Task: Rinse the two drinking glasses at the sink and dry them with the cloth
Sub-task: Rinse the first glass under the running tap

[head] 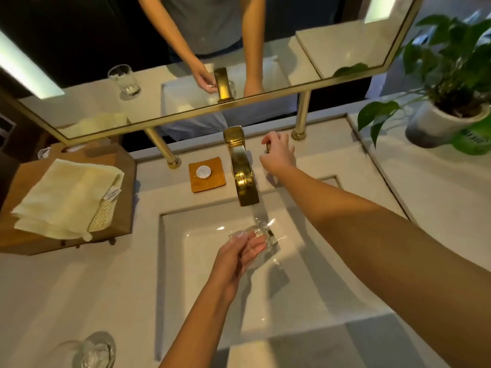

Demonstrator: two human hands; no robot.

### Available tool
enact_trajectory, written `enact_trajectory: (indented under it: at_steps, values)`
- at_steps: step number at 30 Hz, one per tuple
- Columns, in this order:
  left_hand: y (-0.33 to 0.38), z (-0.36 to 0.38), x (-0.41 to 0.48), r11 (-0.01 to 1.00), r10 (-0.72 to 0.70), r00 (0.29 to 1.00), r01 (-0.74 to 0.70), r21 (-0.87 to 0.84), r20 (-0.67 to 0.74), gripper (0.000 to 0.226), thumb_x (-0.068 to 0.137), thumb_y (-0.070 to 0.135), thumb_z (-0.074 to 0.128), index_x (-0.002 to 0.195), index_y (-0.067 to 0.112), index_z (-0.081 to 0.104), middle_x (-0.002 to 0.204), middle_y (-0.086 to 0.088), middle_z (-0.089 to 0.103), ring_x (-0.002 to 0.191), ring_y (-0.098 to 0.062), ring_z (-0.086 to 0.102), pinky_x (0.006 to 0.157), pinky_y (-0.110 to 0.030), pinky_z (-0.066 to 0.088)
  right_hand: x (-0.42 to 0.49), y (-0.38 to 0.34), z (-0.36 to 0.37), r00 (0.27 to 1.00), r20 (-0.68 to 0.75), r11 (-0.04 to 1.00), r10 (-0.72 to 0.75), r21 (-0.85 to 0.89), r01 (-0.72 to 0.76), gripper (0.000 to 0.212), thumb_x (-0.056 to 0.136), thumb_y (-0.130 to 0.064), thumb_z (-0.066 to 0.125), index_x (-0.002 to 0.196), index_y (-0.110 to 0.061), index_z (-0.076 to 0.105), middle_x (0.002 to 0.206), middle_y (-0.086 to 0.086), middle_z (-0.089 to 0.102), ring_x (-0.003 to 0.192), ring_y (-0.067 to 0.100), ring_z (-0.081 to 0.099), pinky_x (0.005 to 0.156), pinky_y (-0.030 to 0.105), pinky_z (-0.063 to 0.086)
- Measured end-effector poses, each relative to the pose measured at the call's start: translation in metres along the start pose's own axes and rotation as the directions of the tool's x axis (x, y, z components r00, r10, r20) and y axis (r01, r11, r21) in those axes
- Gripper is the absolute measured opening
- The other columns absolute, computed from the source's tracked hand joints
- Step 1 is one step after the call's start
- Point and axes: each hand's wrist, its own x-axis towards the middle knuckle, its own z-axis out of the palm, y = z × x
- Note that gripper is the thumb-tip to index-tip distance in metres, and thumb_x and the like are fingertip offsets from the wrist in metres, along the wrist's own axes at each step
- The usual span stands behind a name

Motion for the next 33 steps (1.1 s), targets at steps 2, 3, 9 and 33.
enact_trajectory:
  at_steps: [2,3,9,33]
  values:
    - [0.005,0.002,0.013,1.000,-0.006,1.000,0.006,0.019,0.016,0.031,0.096,0.020,0.047,0.118,0.003,0.062,0.111,-0.018,0.071,0.095,-0.023,0.069,0.084,-0.027,0.057,0.000,0.003,0.003,0.997,-0.072,0.999,-0.034,-0.024,0.033,0.033,0.086,-0.001,0.052,0.097,-0.032,0.049,0.124,-0.003,0.040,0.107,0.022,0.038,0.094,0.039,0.043]
    - [0.008,0.003,0.018,1.000,-0.008,1.000,0.007,0.016,0.028,0.032,0.096,0.019,0.047,0.119,0.002,0.061,0.111,-0.019,0.070,0.096,-0.024,0.069,0.087,-0.029,0.055,0.001,0.004,0.002,0.996,-0.078,0.999,-0.049,-0.014,0.048,0.032,0.086,0.001,0.052,0.090,-0.030,0.052,0.120,-0.005,0.039,0.106,0.019,0.035,0.094,0.036,0.040]
    - [0.008,0.007,0.031,0.999,0.034,0.996,-0.036,0.014,0.077,0.029,0.096,0.019,0.046,0.113,0.003,0.064,0.103,-0.016,0.073,0.098,-0.026,0.070,0.080,-0.023,0.056,0.014,0.011,-0.025,0.978,0.142,0.988,-0.152,0.030,0.149,0.052,0.075,0.021,0.049,0.057,-0.028,0.053,0.111,-0.003,0.041,0.113,0.022,0.042,0.099,0.035,0.042]
    - [0.006,-0.004,0.018,0.869,0.282,0.956,-0.292,0.399,0.085,0.025,0.094,0.020,0.053,0.111,0.020,0.070,0.107,0.002,0.074,0.104,-0.007,0.065,0.085,-0.013,0.047,-0.121,0.038,0.025,0.607,0.760,0.601,0.233,0.379,-0.704,0.063,0.094,-0.063,0.037,0.131,-0.015,0.052,0.116,0.014,0.067,0.092,0.024,0.071,0.062,0.030,0.058]
